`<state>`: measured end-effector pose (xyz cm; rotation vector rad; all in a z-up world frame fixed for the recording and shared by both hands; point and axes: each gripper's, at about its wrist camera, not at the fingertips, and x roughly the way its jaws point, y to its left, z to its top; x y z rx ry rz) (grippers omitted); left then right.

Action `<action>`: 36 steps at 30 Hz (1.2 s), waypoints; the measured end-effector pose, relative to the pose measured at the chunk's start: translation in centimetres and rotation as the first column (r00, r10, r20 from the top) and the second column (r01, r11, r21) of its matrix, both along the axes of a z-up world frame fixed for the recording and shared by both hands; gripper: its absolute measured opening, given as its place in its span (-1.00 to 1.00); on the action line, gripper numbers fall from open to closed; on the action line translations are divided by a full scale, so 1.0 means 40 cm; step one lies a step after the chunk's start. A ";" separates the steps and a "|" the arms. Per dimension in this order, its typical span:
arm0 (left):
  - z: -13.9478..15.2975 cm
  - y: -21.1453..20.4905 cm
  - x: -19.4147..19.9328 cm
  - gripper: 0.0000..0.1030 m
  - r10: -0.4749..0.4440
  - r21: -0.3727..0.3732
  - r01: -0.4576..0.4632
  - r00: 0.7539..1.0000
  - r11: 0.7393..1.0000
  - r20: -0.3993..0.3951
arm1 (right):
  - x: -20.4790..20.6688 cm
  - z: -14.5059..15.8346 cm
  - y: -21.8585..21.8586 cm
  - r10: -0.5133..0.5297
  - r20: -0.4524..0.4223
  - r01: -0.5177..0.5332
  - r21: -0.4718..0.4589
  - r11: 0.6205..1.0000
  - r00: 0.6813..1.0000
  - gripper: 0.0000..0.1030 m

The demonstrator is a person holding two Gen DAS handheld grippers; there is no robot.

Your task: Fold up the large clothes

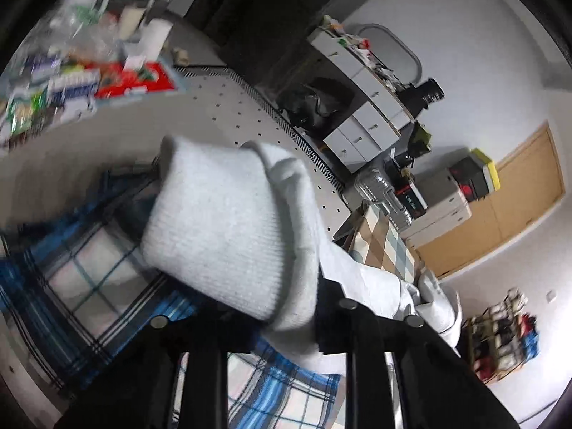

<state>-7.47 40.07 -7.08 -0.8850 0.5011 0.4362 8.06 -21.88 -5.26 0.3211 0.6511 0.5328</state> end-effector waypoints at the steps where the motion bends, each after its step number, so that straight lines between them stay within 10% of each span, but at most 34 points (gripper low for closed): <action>1: 0.010 -0.004 0.004 -0.76 -0.004 0.017 0.004 1.000 1.000 -0.002 | 0.001 0.000 -0.003 -0.003 0.000 0.003 0.003 1.000 1.000 1.00; 12: 0.365 -0.197 0.129 -0.79 -0.200 0.288 0.144 0.964 0.947 0.176 | 0.002 -0.001 -0.046 -0.039 -0.023 0.040 0.034 0.999 0.999 1.00; 16: 0.495 -0.403 0.212 -0.79 -0.379 0.396 0.282 0.906 0.874 0.190 | 0.007 0.005 -0.098 -0.132 -0.042 0.135 0.082 0.987 0.990 1.00; 20: 0.548 -0.681 0.310 -0.79 -0.596 0.452 0.478 0.787 0.753 0.160 | 0.009 0.004 -0.160 -0.288 -0.057 0.291 0.043 0.956 0.956 1.00; 27: 0.419 -1.140 0.479 -0.79 -0.832 0.333 0.768 0.544 0.547 0.111 | 0.007 -0.027 -0.310 -0.496 -0.147 0.508 0.059 0.859 0.856 1.00; 36: -0.007 -1.354 0.625 -0.79 -0.869 0.008 0.872 0.488 0.489 -0.075 | -0.043 -0.018 -0.501 -0.712 -0.160 0.730 0.140 0.669 0.684 1.00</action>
